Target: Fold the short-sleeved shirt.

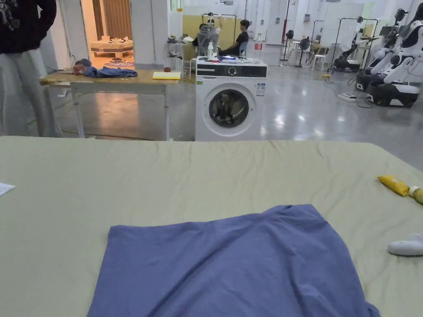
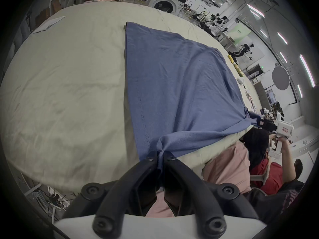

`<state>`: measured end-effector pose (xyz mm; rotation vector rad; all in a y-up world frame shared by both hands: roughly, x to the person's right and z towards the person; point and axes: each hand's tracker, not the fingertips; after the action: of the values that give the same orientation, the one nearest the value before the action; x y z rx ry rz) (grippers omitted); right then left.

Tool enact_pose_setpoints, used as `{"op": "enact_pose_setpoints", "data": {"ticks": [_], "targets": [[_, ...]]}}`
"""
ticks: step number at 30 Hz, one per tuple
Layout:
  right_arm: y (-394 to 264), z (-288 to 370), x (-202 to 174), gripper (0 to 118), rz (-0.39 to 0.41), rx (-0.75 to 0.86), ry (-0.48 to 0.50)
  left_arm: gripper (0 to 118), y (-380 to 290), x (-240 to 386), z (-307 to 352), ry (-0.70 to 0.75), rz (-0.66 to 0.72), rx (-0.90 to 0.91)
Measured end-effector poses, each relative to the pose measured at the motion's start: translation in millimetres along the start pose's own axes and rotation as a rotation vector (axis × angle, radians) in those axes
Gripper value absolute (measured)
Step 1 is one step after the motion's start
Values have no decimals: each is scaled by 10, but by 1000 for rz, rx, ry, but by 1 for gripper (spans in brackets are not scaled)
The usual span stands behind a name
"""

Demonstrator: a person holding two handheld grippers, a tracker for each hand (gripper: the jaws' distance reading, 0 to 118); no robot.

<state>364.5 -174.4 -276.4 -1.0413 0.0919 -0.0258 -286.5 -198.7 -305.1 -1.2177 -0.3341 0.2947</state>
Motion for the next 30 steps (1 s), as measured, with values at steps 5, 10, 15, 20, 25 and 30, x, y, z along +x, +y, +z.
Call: {"op": "enact_pose_setpoints", "data": {"ticks": [5,10,15,20,25,30], "targets": [[-150,-275,-115,2,32,-57,-47,0,-163,18,-216,46,-42,-47],[-227,-281,-199,105,48,11,-85,82,-273,122,-90,144,-101,61],[-152,115,-333,116,-39,202,-7,82,-330,306,504,102,-141,395],[-59,492,-657,115,-138,580,102,82,-587,738,851,83,-253,886],[-147,617,-1155,14,-81,974,16,16,-816,1148,686,137,-304,1134],[-11,599,-1356,0,-142,1038,98,0,-538,1158,523,98,-247,1144]]}}
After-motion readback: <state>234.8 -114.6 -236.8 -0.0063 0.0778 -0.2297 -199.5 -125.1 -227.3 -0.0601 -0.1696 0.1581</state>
